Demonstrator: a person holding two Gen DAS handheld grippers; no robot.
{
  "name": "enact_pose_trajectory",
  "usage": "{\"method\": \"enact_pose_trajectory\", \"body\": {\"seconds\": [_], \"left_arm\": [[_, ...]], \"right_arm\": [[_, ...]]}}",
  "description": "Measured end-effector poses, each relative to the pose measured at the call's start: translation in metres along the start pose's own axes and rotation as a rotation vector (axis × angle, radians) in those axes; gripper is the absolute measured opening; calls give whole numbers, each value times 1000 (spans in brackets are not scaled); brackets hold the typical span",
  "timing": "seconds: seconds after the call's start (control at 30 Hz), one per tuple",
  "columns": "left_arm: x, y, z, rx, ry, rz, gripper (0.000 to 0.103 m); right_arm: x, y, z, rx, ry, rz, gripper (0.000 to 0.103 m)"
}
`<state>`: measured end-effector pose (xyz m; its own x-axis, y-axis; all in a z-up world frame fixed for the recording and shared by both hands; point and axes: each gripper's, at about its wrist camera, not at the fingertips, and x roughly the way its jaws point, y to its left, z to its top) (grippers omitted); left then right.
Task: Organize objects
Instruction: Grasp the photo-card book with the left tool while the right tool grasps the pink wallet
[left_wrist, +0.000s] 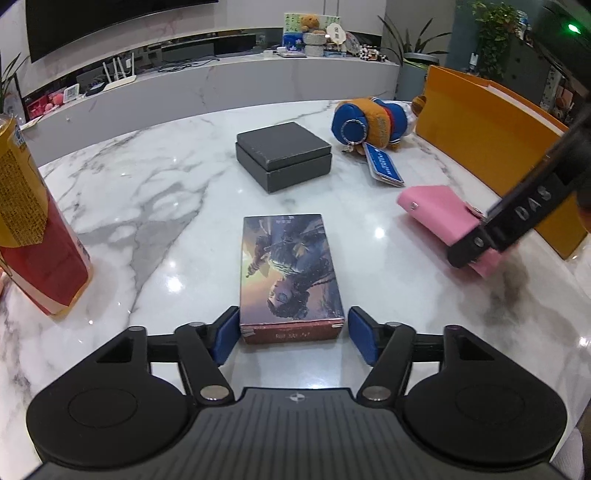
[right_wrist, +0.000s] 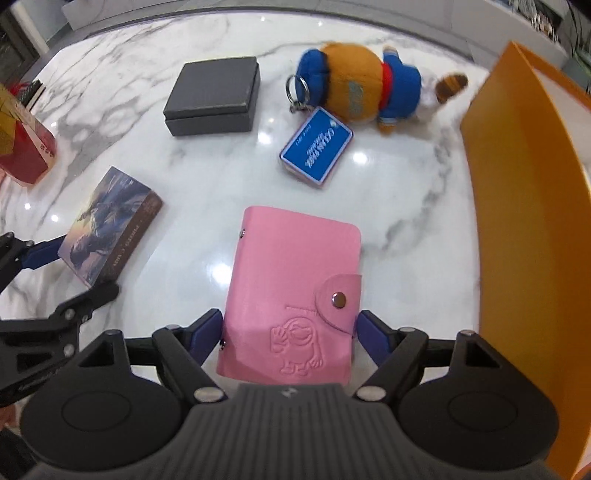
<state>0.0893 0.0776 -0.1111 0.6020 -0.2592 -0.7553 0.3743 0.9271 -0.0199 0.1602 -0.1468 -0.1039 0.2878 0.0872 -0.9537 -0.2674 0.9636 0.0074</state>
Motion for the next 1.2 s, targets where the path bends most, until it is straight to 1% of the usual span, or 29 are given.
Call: {"method": "enact_pose_trajectory", "body": {"seconds": [0.07,0.17,0.23,0.3,0.47,0.67,0.83,1.0,1.13,1.2], "left_arm": [[0,0,0,-4,-13,6,78],[3,3,6,-38,-37,10,79],[7,4,10,-43,-40,17,80],[10,5,12,-41,-44,19,79],[10,6,7,-32,-56,-1,70],[9,5,6,-27,-69,-3,69],[6,4,4,-19,-70,-2,69],[3,3,1,-17,-71,-5,68],[-6,3,0,-24,-103,3,68],[-10,3,0,-23,-107,5,68]], "right_arm": [[1,-1,1,8,-22,-8,82],[1,-6,4,30,-41,-19,82],[3,-7,6,33,-42,-26,84],[5,-9,11,40,-33,-14,84],[12,-2,13,8,-2,-12,84],[15,4,12,-33,-6,-32,83],[13,4,11,-26,-16,-23,82],[6,3,9,-5,-30,15,81],[-1,-1,9,19,-53,35,81],[-4,-4,9,37,-63,48,81]]}}
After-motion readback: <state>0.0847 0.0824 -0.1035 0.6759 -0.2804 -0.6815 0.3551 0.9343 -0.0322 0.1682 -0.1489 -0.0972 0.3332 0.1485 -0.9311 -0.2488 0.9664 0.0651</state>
